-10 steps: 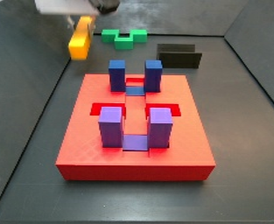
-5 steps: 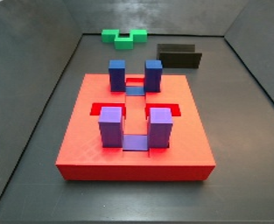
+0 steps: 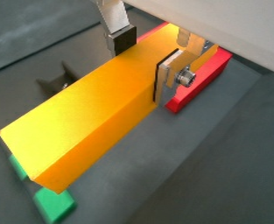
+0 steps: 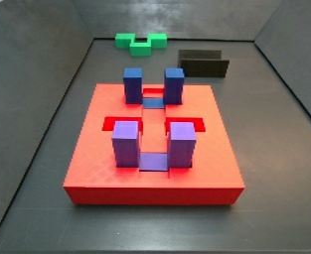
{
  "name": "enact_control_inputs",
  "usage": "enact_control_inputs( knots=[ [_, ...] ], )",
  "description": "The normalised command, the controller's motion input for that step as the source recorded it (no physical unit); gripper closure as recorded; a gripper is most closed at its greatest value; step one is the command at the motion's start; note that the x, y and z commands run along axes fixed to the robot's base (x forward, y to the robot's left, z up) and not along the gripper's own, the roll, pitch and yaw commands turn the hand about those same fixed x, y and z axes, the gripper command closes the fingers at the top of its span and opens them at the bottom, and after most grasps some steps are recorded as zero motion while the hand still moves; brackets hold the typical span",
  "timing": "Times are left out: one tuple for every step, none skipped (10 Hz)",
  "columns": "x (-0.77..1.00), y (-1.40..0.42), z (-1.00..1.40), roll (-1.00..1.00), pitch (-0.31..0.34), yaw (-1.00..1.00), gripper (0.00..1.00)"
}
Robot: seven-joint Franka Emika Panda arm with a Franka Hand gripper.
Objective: Pick up the yellow object. Move up. Move to above the board. Insert the yellow object.
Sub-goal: Move to above the board, then insert the yellow object.
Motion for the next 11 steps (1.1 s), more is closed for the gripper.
enact_control_inputs(
  knots=[
    [0.80, -1.40, 0.19, 0.06, 0.134, -0.28, 1.00],
    [0.84, -1.40, 0.18, 0.08, 0.182, -0.13, 1.00],
    [0.88, -1.40, 0.18, -0.03, 0.186, -0.09, 1.00],
    [0.88, -1.40, 0.19, -0.03, 0.179, -0.05, 1.00],
    [0.86, -1.40, 0.20, 0.01, 0.157, -0.02, 1.00],
    [0.90, -1.40, 0.21, 0.01, 0.156, 0.00, 1.00],
    [0.94, -1.40, 0.21, 0.02, 0.153, 0.00, 1.00],
    [0.68, -0.96, 0.15, 0.06, 0.167, 0.01, 1.00],
    [0.37, -0.43, 0.08, 0.09, 0.182, 0.01, 1.00],
    [0.19, -0.19, 0.05, 0.07, 0.138, 0.01, 1.00],
    [0.01, 0.00, -0.02, 0.00, 0.000, 0.00, 1.00]
  ],
)
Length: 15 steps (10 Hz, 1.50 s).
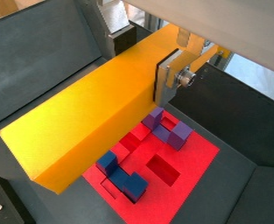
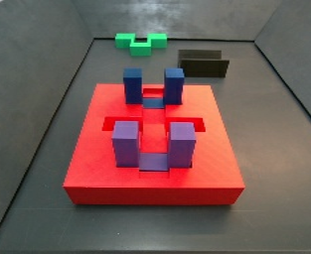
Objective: Pick up the yellow object. Move up. Move to above the board. Insert the yellow object.
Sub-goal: Insert the yellow object.
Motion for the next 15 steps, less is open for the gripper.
enact_control_inputs(
  knots=[
    [0.00, 0.00, -0.02, 0.00, 0.000, 0.00, 1.00],
    [0.00, 0.00, -0.02, 0.00, 0.000, 0.00, 1.00],
    [0.00, 0.00, -0.02, 0.00, 0.000, 0.00, 1.00],
    [0.00, 0.00, 0.00, 0.02, 0.000, 0.00, 1.00],
    [0.00, 0.00, 0.00, 0.01, 0.000, 0.00, 1.00],
    [0.22, 0.00, -0.09, 0.03, 0.000, 0.05, 1.00],
    [0.60, 0.00, -0.18, 0.09, 0.001, 0.10, 1.00],
    [0.77, 0.00, -0.20, 0.12, 0.016, 0.07, 1.00],
    [0.98, 0.02, -0.32, 0.06, 0.000, 0.03, 1.00],
    [1.00, 0.00, -0.39, 0.04, 0.000, 0.00, 1.00],
    [1.00, 0.05, -0.33, 0.01, 0.000, 0.00, 1.00],
    [1.00, 0.04, -0.28, 0.02, 0.000, 0.00, 1.00],
    [1.00, -0.01, -0.41, 0.11, 0.000, 0.00, 1.00],
    [0.98, -0.05, -0.48, 0.15, 0.000, -0.01, 1.00],
    [0.83, -0.07, -0.63, 0.16, 0.000, 0.00, 1.00]
  ],
)
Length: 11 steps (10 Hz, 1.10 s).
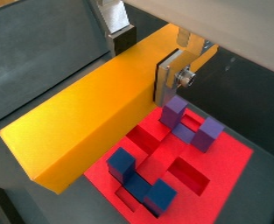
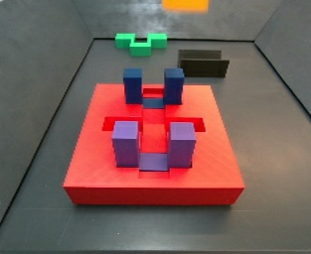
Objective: Pick up the yellow object. Move up. Move to above the board. Insert the yellow object.
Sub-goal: Insert the yellow object.
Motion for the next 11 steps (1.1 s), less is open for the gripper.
enact_control_inputs(
  knots=[
    [0.44, -0.05, -0.88, 0.07, -0.034, 0.00, 1.00],
    [0.09, -0.05, -0.99, 0.05, -0.060, 0.05, 1.00],
    [-0.03, -0.19, -0.93, 0.09, -0.031, 0.15, 1.00],
    [-0.31, -0.26, -0.87, 0.14, -0.011, 0.14, 1.00],
    [-0.57, -0.23, -0.76, 0.13, -0.010, 0.07, 1.00],
    [-0.63, -0.22, -0.66, 0.15, -0.013, 0.05, 1.00],
    [-0.25, -0.20, -0.49, 0.12, -0.006, 0.05, 1.00],
    [0.05, -0.17, -0.35, 0.14, 0.000, 0.00, 1.00],
    [0.16, -0.26, -0.23, 0.09, 0.000, -0.05, 1.00],
    [0.19, -0.36, -0.16, 0.12, 0.000, -0.15, 1.00],
    [0.15, -0.39, -0.19, 0.16, 0.000, -0.16, 1.00]
  ],
)
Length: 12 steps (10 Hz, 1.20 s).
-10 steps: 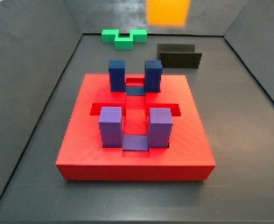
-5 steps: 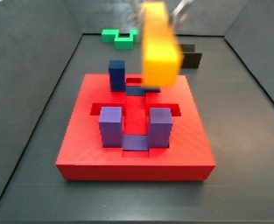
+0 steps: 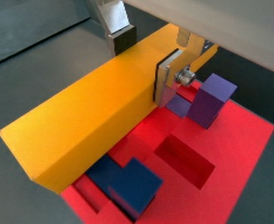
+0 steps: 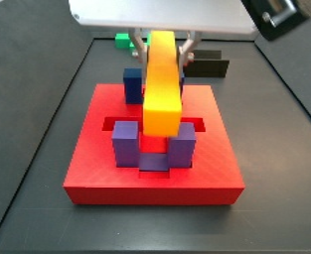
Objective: Pick up the yellow object. Move up. Move to above the board. Insert the yellow object.
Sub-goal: Insert the yellow object.
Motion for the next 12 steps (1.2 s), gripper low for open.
enact_control_inputs(
  knots=[
    [0.03, -0.27, -0.19, 0.16, 0.010, -0.14, 1.00],
    [0.00, -0.08, -0.17, 0.18, 0.033, -0.16, 1.00],
    [0.00, 0.02, -0.12, 0.17, 0.053, -0.12, 1.00],
    [-0.07, 0.23, -0.03, 0.09, 0.043, -0.09, 1.00],
    [-0.08, 0.21, -0.01, 0.00, 0.014, -0.04, 1.00],
    [0.00, 0.09, -0.10, 0.00, 0.000, 0.00, 1.00],
    [0.00, 0.04, -0.22, 0.00, 0.000, 0.11, 1.00],
    [0.00, 0.00, -0.22, 0.00, 0.000, 0.22, 1.00],
    [0.00, 0.00, -0.20, 0.00, 0.000, 0.18, 1.00],
    [-0.03, -0.15, -0.13, 0.00, 0.000, 0.06, 1.00],
    [0.00, -0.20, -0.12, 0.00, 0.000, 0.04, 1.00],
    [0.00, -0.16, -0.07, 0.03, 0.000, 0.00, 1.00]
  ],
)
